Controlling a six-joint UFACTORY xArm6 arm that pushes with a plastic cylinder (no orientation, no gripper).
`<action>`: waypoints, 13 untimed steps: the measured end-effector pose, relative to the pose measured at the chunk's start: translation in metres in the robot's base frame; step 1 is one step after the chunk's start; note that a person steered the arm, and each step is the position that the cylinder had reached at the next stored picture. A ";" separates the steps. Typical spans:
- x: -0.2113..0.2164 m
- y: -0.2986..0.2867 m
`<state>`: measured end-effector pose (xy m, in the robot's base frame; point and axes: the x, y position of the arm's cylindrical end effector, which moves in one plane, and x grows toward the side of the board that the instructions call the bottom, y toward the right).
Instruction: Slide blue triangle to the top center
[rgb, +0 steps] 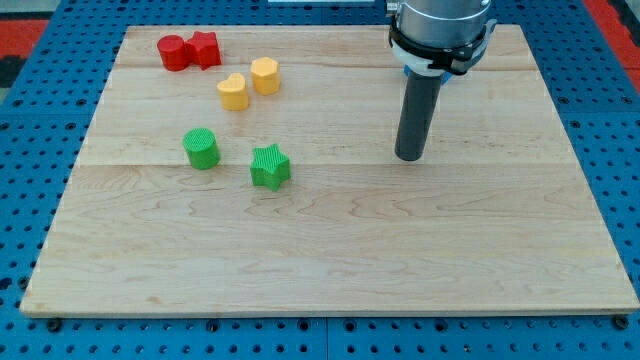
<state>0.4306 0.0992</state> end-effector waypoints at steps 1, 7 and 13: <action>0.000 0.000; -0.166 0.139; -0.207 -0.025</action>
<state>0.2232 0.0747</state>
